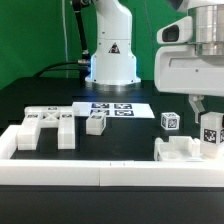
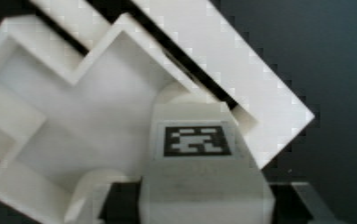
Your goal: Assemble chair
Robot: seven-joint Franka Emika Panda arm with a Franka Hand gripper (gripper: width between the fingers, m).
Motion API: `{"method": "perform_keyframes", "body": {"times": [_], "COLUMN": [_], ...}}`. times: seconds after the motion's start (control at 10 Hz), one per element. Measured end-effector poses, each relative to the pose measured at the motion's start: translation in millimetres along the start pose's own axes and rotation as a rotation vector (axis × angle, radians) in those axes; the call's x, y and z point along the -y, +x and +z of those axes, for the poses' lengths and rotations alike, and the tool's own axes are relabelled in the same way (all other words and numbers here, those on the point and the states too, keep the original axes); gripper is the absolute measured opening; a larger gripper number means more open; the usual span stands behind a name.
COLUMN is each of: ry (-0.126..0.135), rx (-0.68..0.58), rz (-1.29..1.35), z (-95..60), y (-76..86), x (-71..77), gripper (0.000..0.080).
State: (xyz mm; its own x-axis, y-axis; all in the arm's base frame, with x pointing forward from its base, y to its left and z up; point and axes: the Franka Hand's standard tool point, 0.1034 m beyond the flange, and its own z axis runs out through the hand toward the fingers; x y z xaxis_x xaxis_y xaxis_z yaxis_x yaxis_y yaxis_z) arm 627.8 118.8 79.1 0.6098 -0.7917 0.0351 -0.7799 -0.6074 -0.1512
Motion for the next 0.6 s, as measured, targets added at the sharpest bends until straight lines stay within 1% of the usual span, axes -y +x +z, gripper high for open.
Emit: {"method": "perform_keyframes", "body": {"times": [0.2,0.5,0.6], "ry": [0.005,0.004,-0.002], "rx": [0.001,0.001,0.005], "rz": [0.129,0.113,0.048], "z": [-0.1,0.3,0.9], "y": [-1.8,-2.1,-2.7], "x": [1.8,1.7,1.0], "gripper": [0.029,0.0291,0.0532]}}
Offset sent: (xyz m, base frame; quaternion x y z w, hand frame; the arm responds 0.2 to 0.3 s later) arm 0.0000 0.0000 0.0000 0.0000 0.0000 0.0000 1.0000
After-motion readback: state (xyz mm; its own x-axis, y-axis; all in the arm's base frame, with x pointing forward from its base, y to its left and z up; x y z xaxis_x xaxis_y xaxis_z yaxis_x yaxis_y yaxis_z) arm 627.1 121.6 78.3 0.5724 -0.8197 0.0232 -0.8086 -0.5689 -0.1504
